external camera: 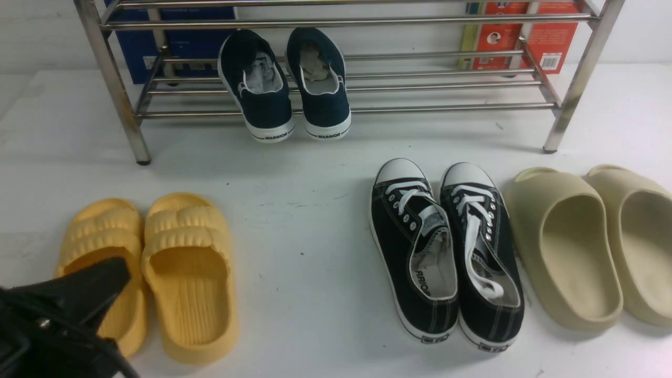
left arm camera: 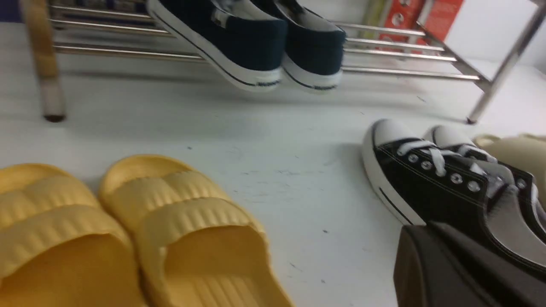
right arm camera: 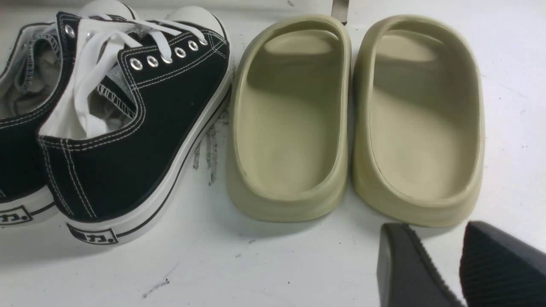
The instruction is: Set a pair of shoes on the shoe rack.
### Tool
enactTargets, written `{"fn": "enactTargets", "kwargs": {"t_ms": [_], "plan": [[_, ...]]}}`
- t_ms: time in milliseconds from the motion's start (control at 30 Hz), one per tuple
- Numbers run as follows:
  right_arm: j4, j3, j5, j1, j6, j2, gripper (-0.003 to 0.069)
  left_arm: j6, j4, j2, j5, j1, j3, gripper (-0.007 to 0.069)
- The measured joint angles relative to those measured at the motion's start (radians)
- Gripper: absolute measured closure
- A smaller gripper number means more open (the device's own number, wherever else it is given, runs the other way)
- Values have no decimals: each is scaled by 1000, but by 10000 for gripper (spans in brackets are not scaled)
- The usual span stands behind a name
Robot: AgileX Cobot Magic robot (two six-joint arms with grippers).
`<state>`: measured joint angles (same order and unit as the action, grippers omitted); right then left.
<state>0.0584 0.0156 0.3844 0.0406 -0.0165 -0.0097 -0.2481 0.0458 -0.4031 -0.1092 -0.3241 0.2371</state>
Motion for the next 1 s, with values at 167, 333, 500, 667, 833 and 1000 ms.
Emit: {"fn": "enactTargets", "kwargs": {"t_ms": [167, 333, 500, 667, 833, 1000], "plan": [[0, 0, 0, 0, 0, 0, 419, 0, 10, 201, -10, 201, -139, 638], [0, 0, 0, 0, 0, 0, 419, 0, 18, 364, -69, 280, -252, 638], [0, 0, 0, 0, 0, 0, 419, 0, 35, 414, -251, 287, -266, 638], [0, 0, 0, 0, 0, 0, 419, 0, 57, 414, -284, 287, -267, 638], [0, 0, 0, 0, 0, 0, 419, 0, 66, 414, -290, 287, -267, 638], [0, 0, 0, 0, 0, 0, 419, 0, 66, 414, -290, 287, -267, 638]]}}
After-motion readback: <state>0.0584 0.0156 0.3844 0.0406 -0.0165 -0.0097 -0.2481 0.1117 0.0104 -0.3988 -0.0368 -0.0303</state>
